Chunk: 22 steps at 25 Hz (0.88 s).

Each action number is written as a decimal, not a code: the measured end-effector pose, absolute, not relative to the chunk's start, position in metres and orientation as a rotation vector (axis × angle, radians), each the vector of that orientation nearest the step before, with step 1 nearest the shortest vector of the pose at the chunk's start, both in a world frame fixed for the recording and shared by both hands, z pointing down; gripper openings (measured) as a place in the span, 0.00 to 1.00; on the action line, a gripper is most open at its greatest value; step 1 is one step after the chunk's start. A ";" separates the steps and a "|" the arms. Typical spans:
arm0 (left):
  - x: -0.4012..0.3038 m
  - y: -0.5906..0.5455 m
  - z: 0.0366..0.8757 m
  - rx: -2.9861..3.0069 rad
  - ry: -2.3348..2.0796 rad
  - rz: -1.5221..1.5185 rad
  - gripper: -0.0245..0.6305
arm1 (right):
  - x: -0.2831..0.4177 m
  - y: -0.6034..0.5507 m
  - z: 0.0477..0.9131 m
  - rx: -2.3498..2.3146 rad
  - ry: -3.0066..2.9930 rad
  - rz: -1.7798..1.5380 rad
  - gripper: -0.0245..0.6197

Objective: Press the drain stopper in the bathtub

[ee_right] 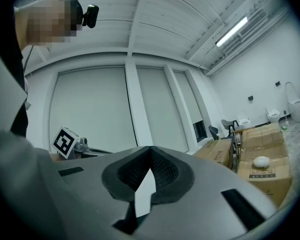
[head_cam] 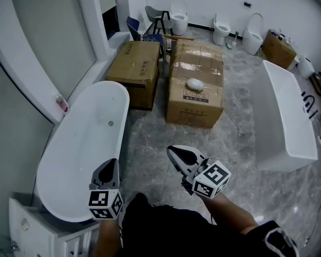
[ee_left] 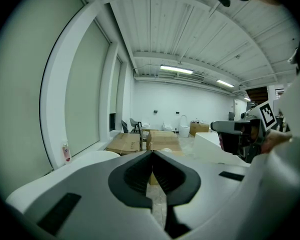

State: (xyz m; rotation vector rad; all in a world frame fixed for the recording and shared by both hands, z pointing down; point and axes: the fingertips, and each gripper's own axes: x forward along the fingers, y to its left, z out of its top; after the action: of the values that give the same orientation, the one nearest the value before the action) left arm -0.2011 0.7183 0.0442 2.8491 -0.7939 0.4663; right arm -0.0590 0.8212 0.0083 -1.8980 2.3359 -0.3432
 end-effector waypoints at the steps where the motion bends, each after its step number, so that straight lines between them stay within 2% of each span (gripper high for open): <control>1: -0.198 0.714 0.046 2.847 -0.796 0.467 0.06 | -0.055 0.817 0.011 -1.896 2.333 -0.356 0.06; 10: -0.174 0.628 0.075 2.806 -0.772 0.483 0.06 | -0.026 0.734 0.036 -1.916 2.301 -0.456 0.06; 22: -0.145 0.434 0.081 2.794 -0.743 0.449 0.06 | -0.014 0.540 0.041 -1.933 2.340 -0.537 0.06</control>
State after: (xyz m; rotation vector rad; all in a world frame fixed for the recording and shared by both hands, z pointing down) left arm -0.1451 0.4341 0.0807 2.7936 -0.7427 0.4492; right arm -0.0141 0.5402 0.0407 -1.9333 2.3398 -0.5373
